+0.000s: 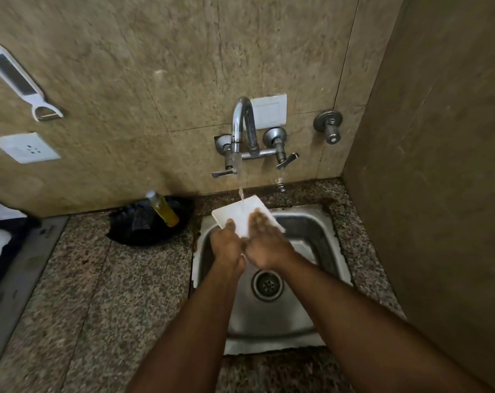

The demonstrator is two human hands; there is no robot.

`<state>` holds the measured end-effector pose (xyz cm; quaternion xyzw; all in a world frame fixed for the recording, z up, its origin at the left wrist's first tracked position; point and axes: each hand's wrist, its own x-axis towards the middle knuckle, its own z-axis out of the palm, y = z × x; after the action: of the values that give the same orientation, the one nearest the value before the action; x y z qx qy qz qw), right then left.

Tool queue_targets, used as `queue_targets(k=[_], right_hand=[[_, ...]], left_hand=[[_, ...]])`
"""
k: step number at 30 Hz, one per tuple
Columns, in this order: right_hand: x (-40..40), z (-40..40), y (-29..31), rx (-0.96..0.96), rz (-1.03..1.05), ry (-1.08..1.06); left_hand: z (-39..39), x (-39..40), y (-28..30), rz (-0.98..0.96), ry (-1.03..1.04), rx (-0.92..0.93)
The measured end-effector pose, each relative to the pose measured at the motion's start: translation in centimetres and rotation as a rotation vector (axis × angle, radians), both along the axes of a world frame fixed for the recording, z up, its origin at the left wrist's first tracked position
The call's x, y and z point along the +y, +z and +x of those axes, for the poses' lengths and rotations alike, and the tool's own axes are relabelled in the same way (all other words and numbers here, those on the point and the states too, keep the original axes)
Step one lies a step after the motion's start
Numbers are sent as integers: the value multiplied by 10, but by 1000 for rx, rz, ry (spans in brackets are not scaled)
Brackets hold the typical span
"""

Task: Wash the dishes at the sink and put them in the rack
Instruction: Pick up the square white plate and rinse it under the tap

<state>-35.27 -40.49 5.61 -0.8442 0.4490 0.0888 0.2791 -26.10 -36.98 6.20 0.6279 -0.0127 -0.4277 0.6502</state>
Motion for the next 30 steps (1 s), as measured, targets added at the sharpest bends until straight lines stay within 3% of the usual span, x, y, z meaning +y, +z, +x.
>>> queue_targets(k=[3,6,8,10,12,14,16,17,19,22,26,30], right_hand=[[-26,6,0,75,-28,-90],[-49,9,-4,-72,-175,-407],[-60,4,-4,-314,35,-589],[-62,-5,-5,-600,423,-723],[-58,-12,-2,-684,520,-771],[-56,-5,-8,-663,412,-847],[-56,5,-9,-635,295,-904],[-59,8,-15,-637,276,-917],[-60,9,-14,-673,288,-916],[-51,4,-2,-693,227,-915],[-43,7,-6,-690,144,-935],[-43,9,-7,-698,127,-923]], left_hand=[[-8,2,-4,23,3,18],[-2,1,-2,24,-46,-45],[9,1,-1,59,-87,-97],[23,1,-5,126,-123,-208],[30,0,-7,399,-278,-603],[23,0,-14,666,-470,-985],[0,2,-19,735,-714,-1246],[-12,2,-23,677,-855,-1359],[-27,2,-21,476,-1054,-1374],[-9,-12,-23,321,-1145,-1262],[23,-34,-27,410,-1294,-1333],[6,-32,-26,583,-1112,-1245]])
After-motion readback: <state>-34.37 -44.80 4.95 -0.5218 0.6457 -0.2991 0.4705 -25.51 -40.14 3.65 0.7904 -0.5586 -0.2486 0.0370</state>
